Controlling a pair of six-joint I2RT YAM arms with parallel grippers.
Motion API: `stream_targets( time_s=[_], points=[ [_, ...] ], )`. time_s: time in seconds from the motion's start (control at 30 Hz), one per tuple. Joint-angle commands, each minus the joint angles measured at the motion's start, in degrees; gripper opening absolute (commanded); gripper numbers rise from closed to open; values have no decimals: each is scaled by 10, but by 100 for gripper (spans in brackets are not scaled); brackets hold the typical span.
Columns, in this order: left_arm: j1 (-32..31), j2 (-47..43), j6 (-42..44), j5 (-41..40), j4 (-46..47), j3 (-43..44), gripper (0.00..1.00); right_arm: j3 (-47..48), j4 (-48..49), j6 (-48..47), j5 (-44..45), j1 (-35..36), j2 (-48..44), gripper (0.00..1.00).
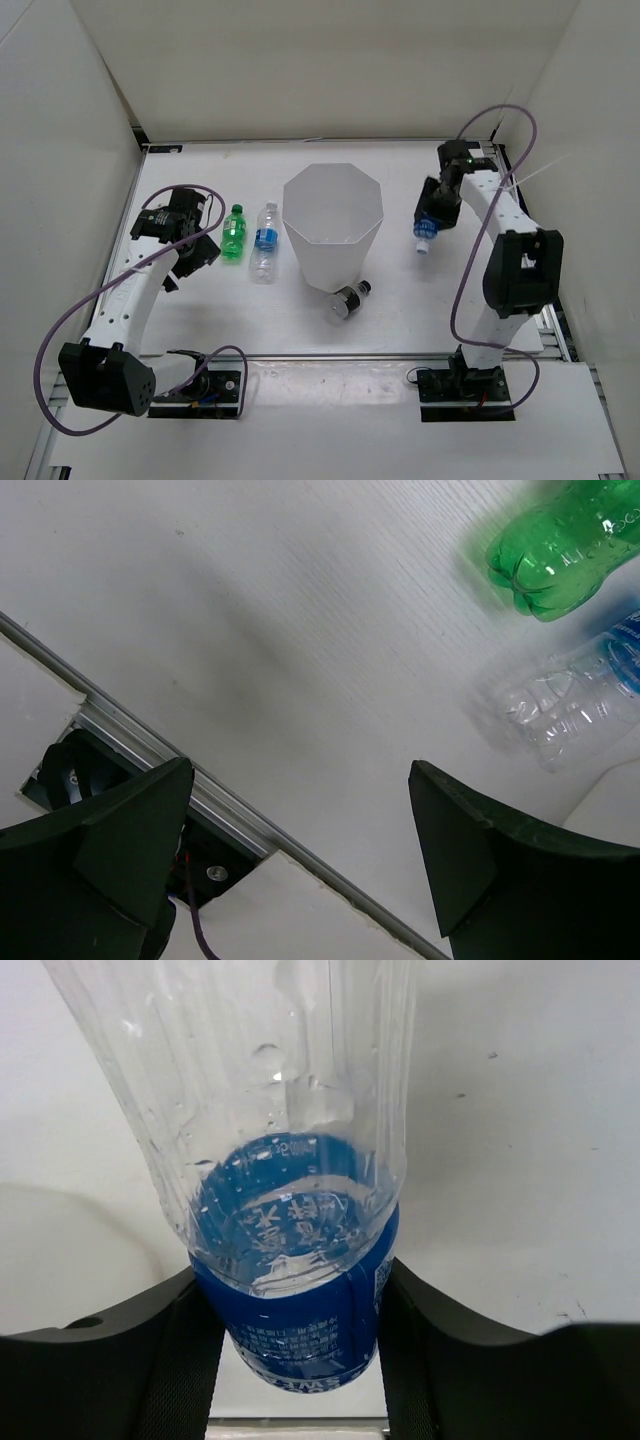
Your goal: Put the plastic bottles in the bin
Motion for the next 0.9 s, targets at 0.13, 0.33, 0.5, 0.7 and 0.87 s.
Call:
stream_targets(
  time_s=[0.13, 0.33, 0.5, 0.7, 0.87],
  points=[
    [-2, -5, -11, -15, -3, -2, 100, 266, -50, 49, -8, 107, -165, 36],
    [-2, 0, -11, -15, 15, 12, 100, 290, 66, -22, 54, 256, -215, 39],
    [4, -65, 5, 37, 115, -17, 100, 250, 45, -47, 61, 349, -187, 71],
    [4, -29, 89, 108, 291, -37, 100, 361, -63, -39, 106, 394, -148, 100],
    [4, 117, 163, 101, 317, 37, 100, 407, -63, -46, 71, 394, -179, 100]
  ],
)
